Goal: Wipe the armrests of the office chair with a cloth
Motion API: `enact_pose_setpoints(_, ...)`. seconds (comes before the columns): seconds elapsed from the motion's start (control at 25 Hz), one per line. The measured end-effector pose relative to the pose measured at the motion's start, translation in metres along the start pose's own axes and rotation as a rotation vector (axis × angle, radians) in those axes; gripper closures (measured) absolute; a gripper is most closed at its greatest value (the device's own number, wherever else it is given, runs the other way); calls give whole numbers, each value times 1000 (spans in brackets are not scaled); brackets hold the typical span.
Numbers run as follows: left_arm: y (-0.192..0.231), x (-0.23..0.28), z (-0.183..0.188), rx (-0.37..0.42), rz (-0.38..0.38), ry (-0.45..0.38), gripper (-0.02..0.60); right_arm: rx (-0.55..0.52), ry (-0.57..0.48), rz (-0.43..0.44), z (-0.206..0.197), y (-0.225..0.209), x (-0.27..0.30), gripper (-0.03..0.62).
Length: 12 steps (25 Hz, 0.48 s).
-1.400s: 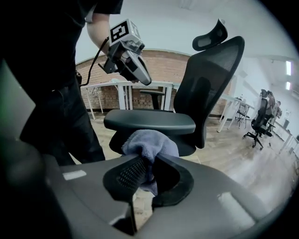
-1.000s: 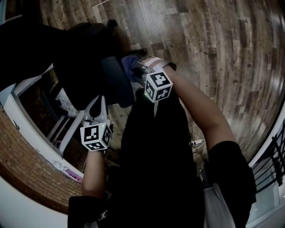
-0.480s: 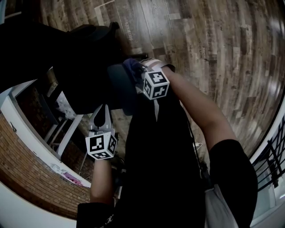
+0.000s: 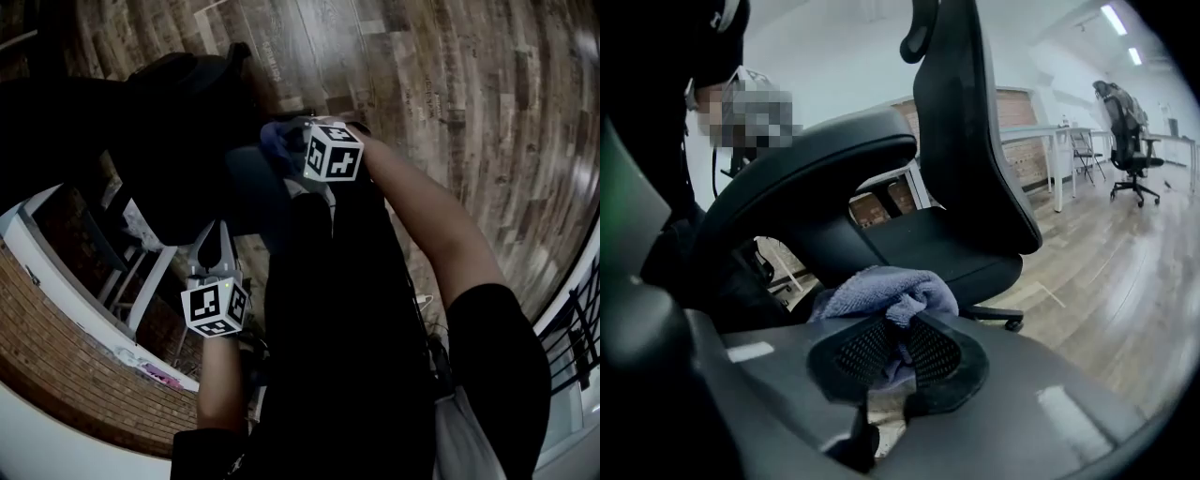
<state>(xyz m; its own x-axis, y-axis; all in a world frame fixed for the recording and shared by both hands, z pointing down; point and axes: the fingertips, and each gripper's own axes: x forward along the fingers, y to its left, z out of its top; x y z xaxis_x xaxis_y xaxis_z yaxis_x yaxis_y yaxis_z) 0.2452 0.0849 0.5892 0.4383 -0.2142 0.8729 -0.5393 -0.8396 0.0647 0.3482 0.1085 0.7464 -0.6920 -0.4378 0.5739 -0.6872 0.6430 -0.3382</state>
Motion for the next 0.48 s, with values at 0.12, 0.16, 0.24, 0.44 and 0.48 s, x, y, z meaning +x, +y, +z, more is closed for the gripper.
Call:
enact_pose_setpoints(0.12,3,3,1,2,5,7,575,88,-21,19,-1,-3,2,551)
enact_pose_setpoints(0.16,3,4,2,4,6,8,575,138,-31,21,-1,-5,2,551)
enact_pose_setpoints(0.24,3,4,4,8,7,7,575,251,-50,11,-5,-11,3,551)
enact_pose_setpoints(0.44,2,3,1,3,15,11,575,375,18,-59,-34,-29,23,551)
enact_pose_setpoints(0.48,2,3,-1,-1,18,12,575,378,26,-59,-38,-31,28,551)
